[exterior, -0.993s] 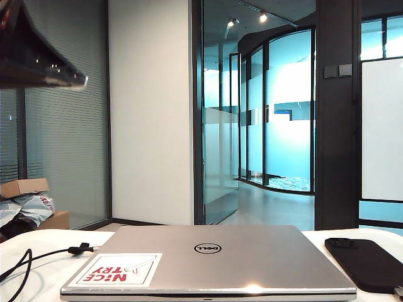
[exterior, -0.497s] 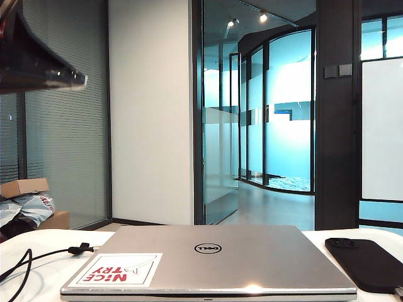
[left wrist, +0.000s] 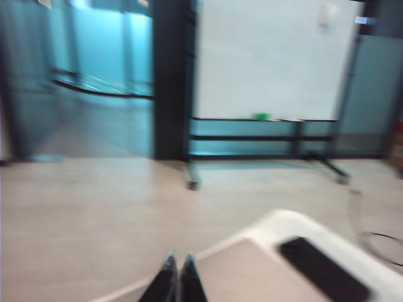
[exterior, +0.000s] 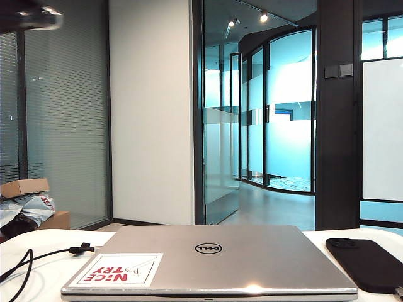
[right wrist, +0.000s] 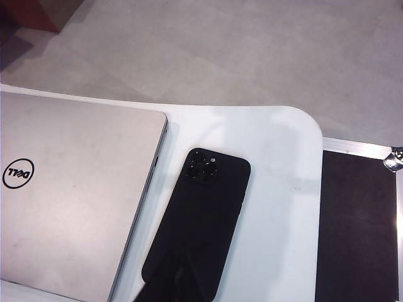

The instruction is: Pick up the charging cable and the phone, plug the charging cable into the charging port on the phone, and finally place them back on the table.

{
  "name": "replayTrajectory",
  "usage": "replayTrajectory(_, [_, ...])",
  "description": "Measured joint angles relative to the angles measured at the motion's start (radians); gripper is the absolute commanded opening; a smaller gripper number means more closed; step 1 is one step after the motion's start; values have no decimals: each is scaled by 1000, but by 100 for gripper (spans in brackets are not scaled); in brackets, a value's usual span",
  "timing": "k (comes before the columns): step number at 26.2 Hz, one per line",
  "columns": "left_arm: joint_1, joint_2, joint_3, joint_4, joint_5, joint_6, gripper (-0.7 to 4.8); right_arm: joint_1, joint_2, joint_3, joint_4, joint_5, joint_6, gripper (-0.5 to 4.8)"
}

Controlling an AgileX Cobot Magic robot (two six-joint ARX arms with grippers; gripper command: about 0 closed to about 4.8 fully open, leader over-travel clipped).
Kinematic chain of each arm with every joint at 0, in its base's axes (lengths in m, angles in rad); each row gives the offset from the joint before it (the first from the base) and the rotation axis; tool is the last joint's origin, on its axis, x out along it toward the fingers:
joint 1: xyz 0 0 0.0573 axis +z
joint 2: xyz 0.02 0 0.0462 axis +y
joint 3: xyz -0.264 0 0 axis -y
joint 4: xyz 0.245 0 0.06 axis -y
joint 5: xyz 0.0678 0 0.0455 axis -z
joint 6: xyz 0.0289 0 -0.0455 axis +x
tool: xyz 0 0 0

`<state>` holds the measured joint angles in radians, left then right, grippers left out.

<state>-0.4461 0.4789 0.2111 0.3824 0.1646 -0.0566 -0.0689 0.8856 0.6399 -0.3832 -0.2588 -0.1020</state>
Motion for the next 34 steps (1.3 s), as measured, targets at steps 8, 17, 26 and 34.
replayTrajectory(8, [415, -257, -80, -186, -8, 31, -6, -1, 0, 0, 0, 0, 0, -3])
replayTrajectory(17, [542, -474, -208, -253, -8, 32, -6, -1, 0, 0, 0, 0, 0, -4])
replayTrajectory(26, [506, -474, -208, -341, -8, 43, -6, -1, 0, 0, 0, 0, 0, -3])
replayTrajectory(34, [468, -474, -208, -342, -8, 84, -6, -1, 0, 0, 0, 0, 0, -4])
